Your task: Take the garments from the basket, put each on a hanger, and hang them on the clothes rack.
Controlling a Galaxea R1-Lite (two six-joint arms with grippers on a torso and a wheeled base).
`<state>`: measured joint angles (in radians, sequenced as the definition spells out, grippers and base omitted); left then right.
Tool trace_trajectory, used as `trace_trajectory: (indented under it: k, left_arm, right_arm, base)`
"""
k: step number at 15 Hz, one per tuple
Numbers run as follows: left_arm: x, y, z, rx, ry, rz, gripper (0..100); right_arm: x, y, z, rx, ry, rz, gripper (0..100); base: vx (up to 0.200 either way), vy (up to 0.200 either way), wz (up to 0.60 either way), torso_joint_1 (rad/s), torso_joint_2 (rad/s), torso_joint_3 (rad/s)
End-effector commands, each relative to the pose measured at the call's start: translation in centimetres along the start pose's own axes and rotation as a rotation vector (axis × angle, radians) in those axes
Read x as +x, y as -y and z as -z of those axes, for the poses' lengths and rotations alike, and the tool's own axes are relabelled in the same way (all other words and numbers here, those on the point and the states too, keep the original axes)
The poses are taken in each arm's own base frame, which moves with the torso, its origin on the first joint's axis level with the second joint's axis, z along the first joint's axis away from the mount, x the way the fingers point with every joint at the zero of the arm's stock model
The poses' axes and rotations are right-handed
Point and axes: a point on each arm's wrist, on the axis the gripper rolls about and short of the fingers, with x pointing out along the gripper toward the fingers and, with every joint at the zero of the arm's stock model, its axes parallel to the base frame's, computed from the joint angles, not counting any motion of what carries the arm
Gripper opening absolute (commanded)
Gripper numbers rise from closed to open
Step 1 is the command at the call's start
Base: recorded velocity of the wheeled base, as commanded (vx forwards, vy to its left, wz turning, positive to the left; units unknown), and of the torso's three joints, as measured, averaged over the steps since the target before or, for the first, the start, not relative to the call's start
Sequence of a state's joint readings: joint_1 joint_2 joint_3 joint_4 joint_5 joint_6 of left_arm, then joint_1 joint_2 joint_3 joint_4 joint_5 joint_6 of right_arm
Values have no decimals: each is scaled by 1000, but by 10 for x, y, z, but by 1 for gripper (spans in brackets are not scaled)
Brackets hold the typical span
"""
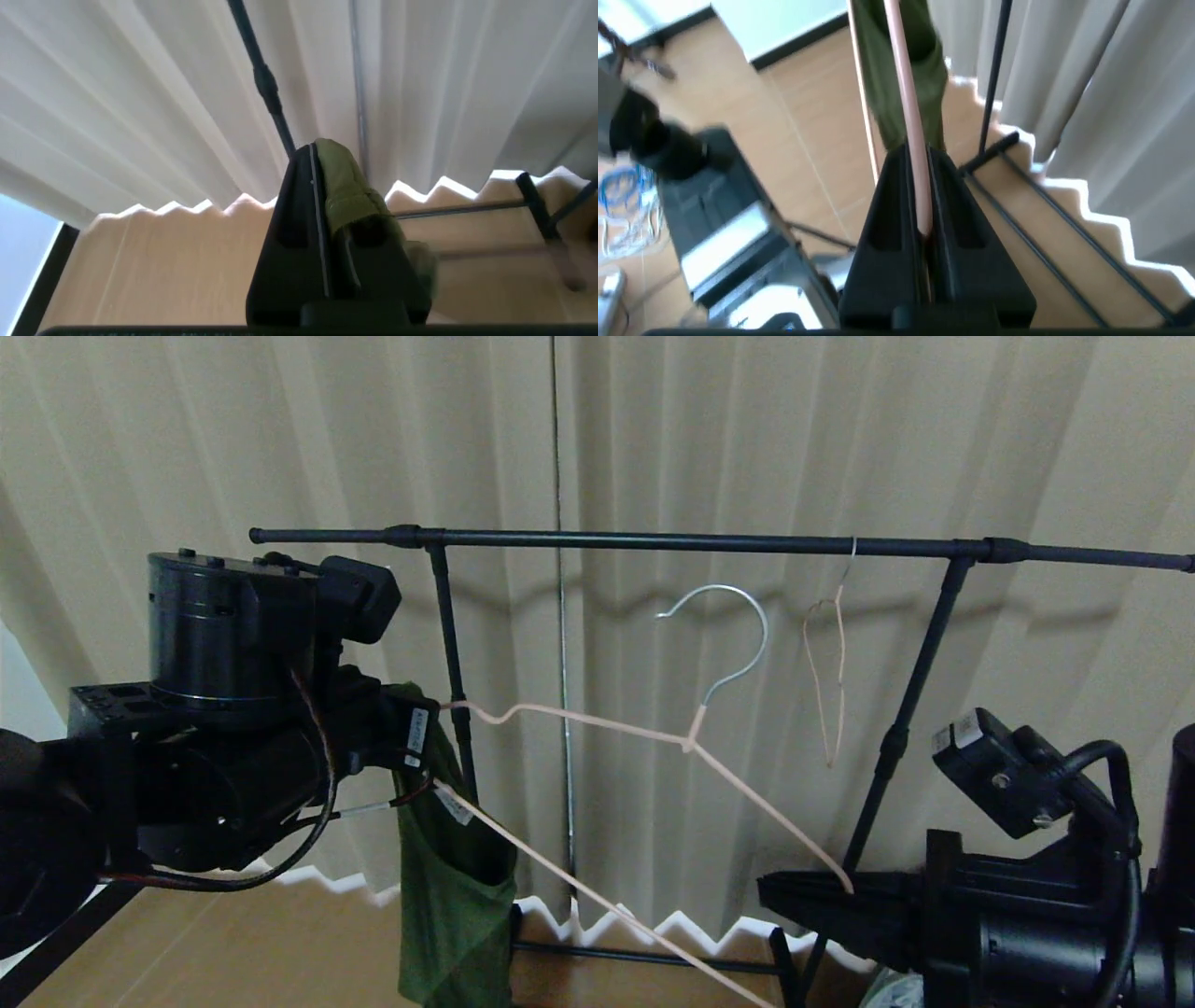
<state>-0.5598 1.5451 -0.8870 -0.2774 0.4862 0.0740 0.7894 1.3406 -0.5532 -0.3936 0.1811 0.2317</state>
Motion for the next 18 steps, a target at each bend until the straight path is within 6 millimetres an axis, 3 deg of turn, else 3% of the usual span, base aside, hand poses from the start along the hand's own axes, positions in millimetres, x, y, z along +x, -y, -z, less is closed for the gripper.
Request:
trace_trajectory:
  k: [1,4,7,9,13,18]
  left_arm:
    - [-1,0,0,0,0,-2,0]
    - [0,0,2,1,-7,-29,0]
    - [8,3,5,-22,-32,-33,0]
    - [14,5,6,-44,-42,-44,0]
    - [13,0,8,-29,-65,-100,0]
    - [2,-9,7,14,-69,-123,0]
  right_arm:
    - [16,4,2,19,-24,18,0]
    - [29,5,1,35,-26,70,0]
    - [34,-19,8,55,-53,21,0]
    - [46,-25,10,55,-67,55,0]
    - [60,-22,7,86,-39,182,0]
    - [65,-19,-2,114,-11,195,0]
  base:
    - [0,0,0,0,0,0]
    - [0,0,0,0,0,0]
    - [0,0,0,0,0,0]
    - [0,0,0,0,0,0]
    - [0,0,0,0,0,0]
    - [0,0,0,0,0,0]
